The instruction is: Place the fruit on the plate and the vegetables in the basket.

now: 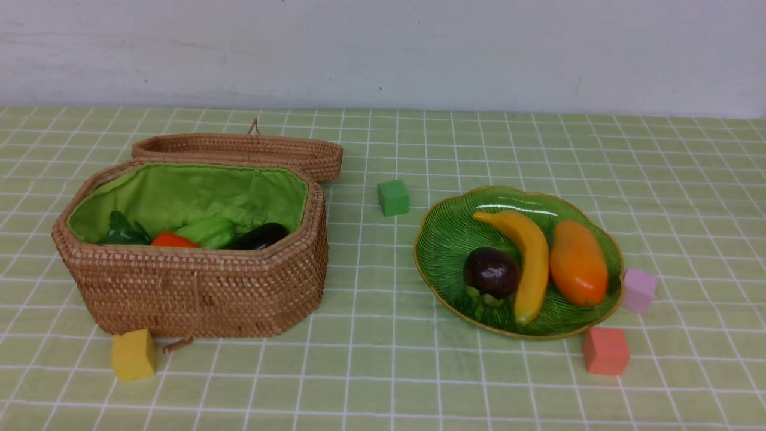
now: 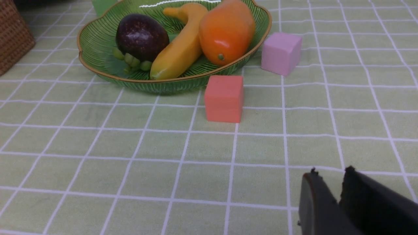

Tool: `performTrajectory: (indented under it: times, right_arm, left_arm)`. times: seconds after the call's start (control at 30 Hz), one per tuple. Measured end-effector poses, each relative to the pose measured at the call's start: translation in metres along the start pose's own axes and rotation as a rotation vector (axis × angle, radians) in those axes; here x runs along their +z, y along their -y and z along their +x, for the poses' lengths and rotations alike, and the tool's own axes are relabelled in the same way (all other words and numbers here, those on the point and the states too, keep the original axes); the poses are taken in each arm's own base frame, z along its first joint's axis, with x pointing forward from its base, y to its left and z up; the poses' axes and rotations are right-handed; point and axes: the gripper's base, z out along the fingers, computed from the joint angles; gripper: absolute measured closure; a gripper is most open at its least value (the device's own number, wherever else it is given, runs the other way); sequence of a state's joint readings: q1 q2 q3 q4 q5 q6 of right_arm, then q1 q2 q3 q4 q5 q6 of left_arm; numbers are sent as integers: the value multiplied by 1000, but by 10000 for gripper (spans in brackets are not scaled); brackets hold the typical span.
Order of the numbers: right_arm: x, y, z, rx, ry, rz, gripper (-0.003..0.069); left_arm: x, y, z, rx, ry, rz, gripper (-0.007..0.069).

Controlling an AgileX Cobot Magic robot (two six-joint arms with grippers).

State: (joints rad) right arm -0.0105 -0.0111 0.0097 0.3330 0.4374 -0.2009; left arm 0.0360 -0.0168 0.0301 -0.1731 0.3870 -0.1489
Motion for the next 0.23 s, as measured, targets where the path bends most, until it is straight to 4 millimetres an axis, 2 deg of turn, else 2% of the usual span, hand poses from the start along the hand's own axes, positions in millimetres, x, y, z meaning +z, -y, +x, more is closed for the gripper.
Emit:
performTrajectory:
  times: [0.23]
  right_arm:
    - [0,0,0,0,0,0,521]
  left_arm:
    - [0,0,0,0,0,0,596]
